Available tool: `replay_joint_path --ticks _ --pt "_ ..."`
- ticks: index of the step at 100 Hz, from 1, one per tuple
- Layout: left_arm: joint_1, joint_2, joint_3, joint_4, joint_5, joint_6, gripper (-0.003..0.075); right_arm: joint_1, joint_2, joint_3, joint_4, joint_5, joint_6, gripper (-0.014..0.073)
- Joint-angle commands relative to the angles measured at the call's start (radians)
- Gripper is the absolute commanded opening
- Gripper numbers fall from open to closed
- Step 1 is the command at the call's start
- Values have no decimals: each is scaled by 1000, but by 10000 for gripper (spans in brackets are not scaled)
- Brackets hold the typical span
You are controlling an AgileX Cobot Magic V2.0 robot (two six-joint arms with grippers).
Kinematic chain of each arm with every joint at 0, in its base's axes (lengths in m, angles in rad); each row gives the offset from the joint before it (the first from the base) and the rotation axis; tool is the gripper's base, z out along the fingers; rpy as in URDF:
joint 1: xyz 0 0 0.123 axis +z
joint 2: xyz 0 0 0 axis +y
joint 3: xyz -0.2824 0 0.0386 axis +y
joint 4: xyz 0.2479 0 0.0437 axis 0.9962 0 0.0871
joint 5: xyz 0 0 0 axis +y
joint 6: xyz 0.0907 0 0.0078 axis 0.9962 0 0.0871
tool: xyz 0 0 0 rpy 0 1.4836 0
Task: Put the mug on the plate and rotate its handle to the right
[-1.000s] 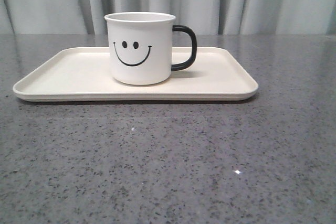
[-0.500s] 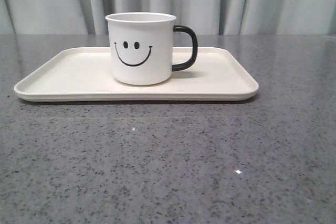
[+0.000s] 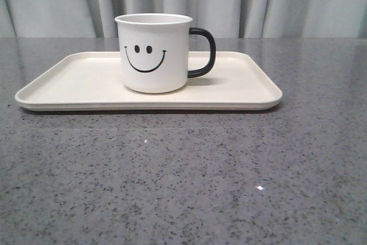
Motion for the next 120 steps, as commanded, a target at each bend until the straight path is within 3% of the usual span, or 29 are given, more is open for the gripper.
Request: replay_joint_path --ticks 1,18,44,120 --pt "3 -9 17 -22 -116 -9 -20 -6 8 -22 -8 -66 -4 -113" --pt "3 -37 90 -22 -139 -9 -20 -6 8 -22 -8 -66 -4 -113" --pt "9 -72 88 -28 -57 -9 -20 -6 8 -22 -8 -64 -4 -113" --pt "9 -72 88 -28 -60 -9 -20 -6 8 -22 -8 -64 -4 -113"
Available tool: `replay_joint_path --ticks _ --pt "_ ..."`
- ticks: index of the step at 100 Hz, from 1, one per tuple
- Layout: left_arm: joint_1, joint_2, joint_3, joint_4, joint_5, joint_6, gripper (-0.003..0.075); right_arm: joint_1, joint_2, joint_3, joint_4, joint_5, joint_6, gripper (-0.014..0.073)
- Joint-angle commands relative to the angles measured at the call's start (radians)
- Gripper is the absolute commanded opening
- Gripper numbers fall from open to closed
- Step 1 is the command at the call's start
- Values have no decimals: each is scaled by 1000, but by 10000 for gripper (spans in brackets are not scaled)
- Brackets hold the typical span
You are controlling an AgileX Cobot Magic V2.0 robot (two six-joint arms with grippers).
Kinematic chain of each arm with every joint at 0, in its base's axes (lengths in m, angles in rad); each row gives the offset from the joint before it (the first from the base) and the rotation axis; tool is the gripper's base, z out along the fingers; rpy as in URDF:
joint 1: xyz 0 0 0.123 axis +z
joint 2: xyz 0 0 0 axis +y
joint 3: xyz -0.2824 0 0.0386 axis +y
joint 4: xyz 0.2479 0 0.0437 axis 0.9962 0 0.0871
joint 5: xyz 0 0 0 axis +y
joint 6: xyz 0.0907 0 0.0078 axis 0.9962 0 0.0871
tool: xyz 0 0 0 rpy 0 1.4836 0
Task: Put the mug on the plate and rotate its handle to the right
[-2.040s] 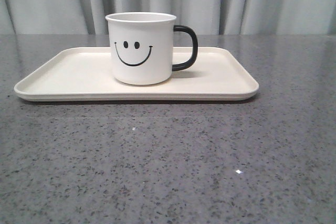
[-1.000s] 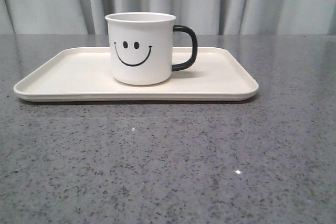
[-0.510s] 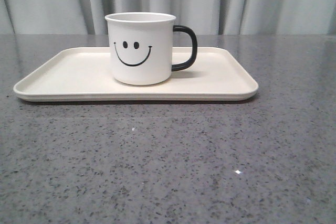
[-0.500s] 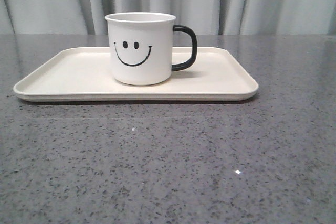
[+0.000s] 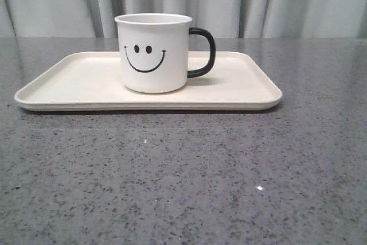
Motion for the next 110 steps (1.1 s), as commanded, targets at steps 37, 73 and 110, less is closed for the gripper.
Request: replay_joint_path --ticks 37,73,110 --pt "1 -30 8 -12 -78 -8 -20 -6 8 -22 -8 -64 -4 -113" --pt "1 -30 8 -12 -78 -8 -20 101 -96 4 -8 -78 -4 -113" --pt "1 -30 8 -12 -78 -8 -20 192 -332 335 31 -315 33 -113"
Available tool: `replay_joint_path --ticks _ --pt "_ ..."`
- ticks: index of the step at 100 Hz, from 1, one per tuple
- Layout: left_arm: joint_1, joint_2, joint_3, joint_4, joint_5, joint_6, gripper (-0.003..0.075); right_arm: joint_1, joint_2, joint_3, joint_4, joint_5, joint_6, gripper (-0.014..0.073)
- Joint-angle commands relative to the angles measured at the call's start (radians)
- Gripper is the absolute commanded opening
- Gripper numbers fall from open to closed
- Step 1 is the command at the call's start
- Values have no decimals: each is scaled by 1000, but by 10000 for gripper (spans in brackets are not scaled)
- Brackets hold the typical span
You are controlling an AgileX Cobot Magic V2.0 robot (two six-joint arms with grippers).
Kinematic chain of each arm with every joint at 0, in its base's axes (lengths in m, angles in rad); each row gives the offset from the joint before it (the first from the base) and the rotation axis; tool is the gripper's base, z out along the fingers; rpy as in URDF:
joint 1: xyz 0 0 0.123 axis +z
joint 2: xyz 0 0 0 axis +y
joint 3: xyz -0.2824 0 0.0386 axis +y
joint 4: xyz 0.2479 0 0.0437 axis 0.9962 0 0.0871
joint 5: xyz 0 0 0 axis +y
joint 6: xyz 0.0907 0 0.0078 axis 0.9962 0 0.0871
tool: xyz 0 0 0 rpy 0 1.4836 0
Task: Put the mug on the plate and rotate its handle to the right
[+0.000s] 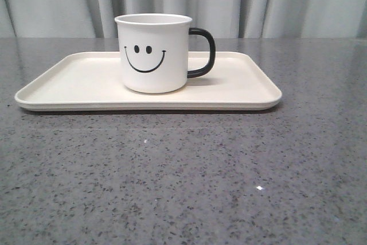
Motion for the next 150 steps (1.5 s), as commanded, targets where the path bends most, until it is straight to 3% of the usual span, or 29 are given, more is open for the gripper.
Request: replay_joint_path --ticks 1,26,40,77,150 --pt "1 -30 8 -10 -78 -8 -20 2 -29 100 21 -186 34 -113" --pt "1 -30 8 -10 -78 -8 -20 0 -140 466 187 -580 88 -113" --pt "1 -30 8 -10 -78 -8 -20 -6 -169 589 217 -690 88 -113" --pt "1 -30 8 -10 -78 -8 -20 -132 -169 665 217 -701 88 -113" --pt "1 -30 8 -10 -78 -8 -20 -136 -169 700 216 -704 84 -113"
